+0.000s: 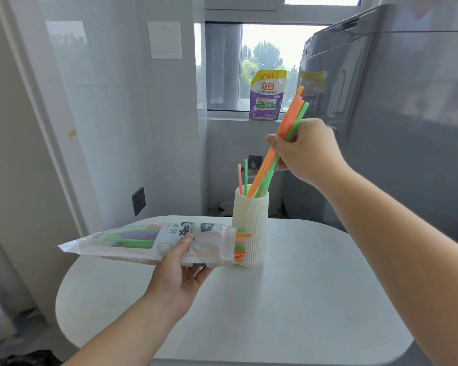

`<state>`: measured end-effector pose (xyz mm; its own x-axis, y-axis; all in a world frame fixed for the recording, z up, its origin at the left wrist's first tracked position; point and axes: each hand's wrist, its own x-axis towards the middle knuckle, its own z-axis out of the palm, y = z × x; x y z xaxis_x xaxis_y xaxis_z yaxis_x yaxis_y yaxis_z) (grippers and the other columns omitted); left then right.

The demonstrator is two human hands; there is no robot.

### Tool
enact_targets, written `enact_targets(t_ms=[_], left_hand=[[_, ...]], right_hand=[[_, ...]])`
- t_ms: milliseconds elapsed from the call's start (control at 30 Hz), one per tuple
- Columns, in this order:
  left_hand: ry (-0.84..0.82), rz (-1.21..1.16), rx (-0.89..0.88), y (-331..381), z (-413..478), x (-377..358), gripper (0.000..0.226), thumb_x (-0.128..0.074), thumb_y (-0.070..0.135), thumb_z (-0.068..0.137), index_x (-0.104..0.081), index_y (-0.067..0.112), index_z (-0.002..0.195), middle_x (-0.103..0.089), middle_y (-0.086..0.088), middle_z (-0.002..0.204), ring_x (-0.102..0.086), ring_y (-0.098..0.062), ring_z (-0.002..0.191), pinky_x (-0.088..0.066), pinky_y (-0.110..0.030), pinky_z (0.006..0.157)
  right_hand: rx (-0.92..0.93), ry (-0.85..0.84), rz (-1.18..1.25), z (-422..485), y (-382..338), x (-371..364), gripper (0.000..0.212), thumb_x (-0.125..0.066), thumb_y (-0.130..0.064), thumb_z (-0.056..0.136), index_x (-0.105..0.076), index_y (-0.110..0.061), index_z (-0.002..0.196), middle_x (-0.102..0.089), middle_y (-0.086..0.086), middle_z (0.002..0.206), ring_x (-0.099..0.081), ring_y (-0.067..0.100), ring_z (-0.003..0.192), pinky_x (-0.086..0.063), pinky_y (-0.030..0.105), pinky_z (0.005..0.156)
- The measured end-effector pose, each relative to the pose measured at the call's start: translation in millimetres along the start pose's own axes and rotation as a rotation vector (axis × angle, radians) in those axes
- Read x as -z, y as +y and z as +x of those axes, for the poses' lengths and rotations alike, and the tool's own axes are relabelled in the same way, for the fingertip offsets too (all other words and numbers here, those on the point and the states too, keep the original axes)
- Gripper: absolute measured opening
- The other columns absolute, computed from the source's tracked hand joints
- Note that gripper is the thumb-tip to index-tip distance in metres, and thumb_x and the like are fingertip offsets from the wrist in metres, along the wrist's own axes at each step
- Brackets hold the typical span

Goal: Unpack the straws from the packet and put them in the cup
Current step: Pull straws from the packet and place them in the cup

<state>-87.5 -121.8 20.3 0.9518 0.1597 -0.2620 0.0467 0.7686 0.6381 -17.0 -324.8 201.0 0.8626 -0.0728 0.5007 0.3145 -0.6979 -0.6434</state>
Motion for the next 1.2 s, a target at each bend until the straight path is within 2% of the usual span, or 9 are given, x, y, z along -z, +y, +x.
enact_targets(t_ms=[267, 433, 500, 567, 633, 733, 800, 900, 1200], left_hand=[[-0.022, 0.010, -0.002, 1.0, -1.3, 1.0, 0.042, -0.067, 0.016, 0.095, -0.063, 0.015, 0.137, -0.077, -0.012, 0.119, -0.079, -0.021, 0.081, -0.063, -0.035, 0.057], [-0.037, 0.025, -0.001, 3.0, -2.8, 1.4, 0.039, -0.067, 0.016, 0.096, -0.063, 0.015, 0.135, -0.079, -0.010, 0.114, -0.079, -0.021, 0.082, -0.063, -0.035, 0.059], [-0.038, 0.029, 0.001, 3.6, -3.3, 0.7, 0.039, -0.067, 0.016, 0.095, -0.064, 0.015, 0.134, -0.079, -0.010, 0.113, -0.079, -0.021, 0.082, -0.063, -0.034, 0.058], [-0.038, 0.027, 0.003, 4.4, -3.8, -0.4, 0.039, -0.068, 0.017, 0.095, -0.064, 0.016, 0.134, -0.079, -0.010, 0.113, -0.079, -0.021, 0.083, -0.063, -0.035, 0.058], [-0.044, 0.026, 0.001, 4.8, -5.4, -1.6, 0.037, -0.067, 0.017, 0.095, -0.065, 0.015, 0.132, -0.080, -0.009, 0.110, -0.079, -0.021, 0.081, -0.063, -0.034, 0.058], [-0.059, 0.038, 0.002, 3.4, -8.6, -4.0, 0.036, -0.067, 0.018, 0.095, -0.066, 0.013, 0.130, -0.080, -0.009, 0.106, -0.078, -0.020, 0.079, -0.063, -0.033, 0.058], [-0.070, 0.053, 0.002, 2.1, -10.7, -5.5, 0.036, -0.068, 0.018, 0.094, -0.066, 0.012, 0.130, -0.080, -0.010, 0.107, -0.079, -0.021, 0.080, -0.063, -0.033, 0.058], [-0.096, 0.078, -0.002, 0.7, -12.8, -7.0, 0.037, -0.067, 0.019, 0.095, -0.066, 0.012, 0.131, -0.078, -0.012, 0.117, -0.078, -0.022, 0.088, -0.063, -0.034, 0.061], [-0.128, 0.127, -0.011, -1.7, -14.0, -8.0, 0.048, -0.069, 0.022, 0.089, -0.064, 0.012, 0.136, -0.075, -0.014, 0.125, -0.074, -0.026, 0.101, -0.064, -0.035, 0.066]], right_hand=[[-0.051, -0.153, -0.057, 15.0, 10.9, -34.6, 0.038, -0.073, -0.044, 0.087, -0.071, -0.007, 0.096, -0.075, 0.007, 0.089, -0.075, 0.023, 0.075, -0.063, 0.044, 0.078], [0.012, 0.106, -0.060, -3.1, 19.7, -29.1, 0.049, -0.073, -0.046, 0.087, -0.060, -0.014, 0.122, -0.063, 0.001, 0.104, -0.063, 0.016, 0.090, -0.052, 0.028, 0.079], [0.043, 0.226, 0.001, -23.1, 19.6, -23.1, 0.037, -0.069, -0.039, 0.092, -0.060, -0.014, 0.117, -0.059, 0.001, 0.105, -0.060, 0.015, 0.087, -0.045, 0.021, 0.075], [0.083, 0.277, 0.040, -49.3, 24.1, -23.7, 0.017, -0.063, -0.032, 0.094, -0.062, -0.016, 0.098, -0.060, -0.001, 0.096, -0.058, 0.015, 0.080, -0.041, 0.023, 0.069], [0.032, 0.128, 0.048, -76.4, 35.4, -34.8, 0.015, -0.060, -0.032, 0.094, -0.063, -0.020, 0.086, -0.063, -0.003, 0.084, -0.058, 0.012, 0.074, -0.042, 0.029, 0.065], [-0.210, -0.258, 0.184, -105.6, 51.9, -51.8, 0.016, -0.061, -0.037, 0.094, -0.068, -0.025, 0.102, -0.069, -0.005, 0.092, -0.067, 0.015, 0.080, -0.059, 0.036, 0.067], [-0.346, -0.392, 0.371, -112.9, 59.2, -57.2, 0.020, -0.065, -0.033, 0.095, -0.068, -0.023, 0.111, -0.072, -0.003, 0.094, -0.071, 0.017, 0.081, -0.062, 0.031, 0.068], [-0.401, -0.414, 0.490, -115.7, 65.7, -61.5, 0.018, -0.069, -0.022, 0.094, -0.071, -0.015, 0.109, -0.077, 0.003, 0.088, -0.073, 0.017, 0.077, -0.061, 0.026, 0.069], [-0.416, -0.371, 0.602, -119.2, 69.3, -65.4, 0.008, -0.074, -0.010, 0.090, -0.074, -0.003, 0.091, -0.079, 0.011, 0.079, -0.078, 0.027, 0.072, -0.064, 0.036, 0.075]])
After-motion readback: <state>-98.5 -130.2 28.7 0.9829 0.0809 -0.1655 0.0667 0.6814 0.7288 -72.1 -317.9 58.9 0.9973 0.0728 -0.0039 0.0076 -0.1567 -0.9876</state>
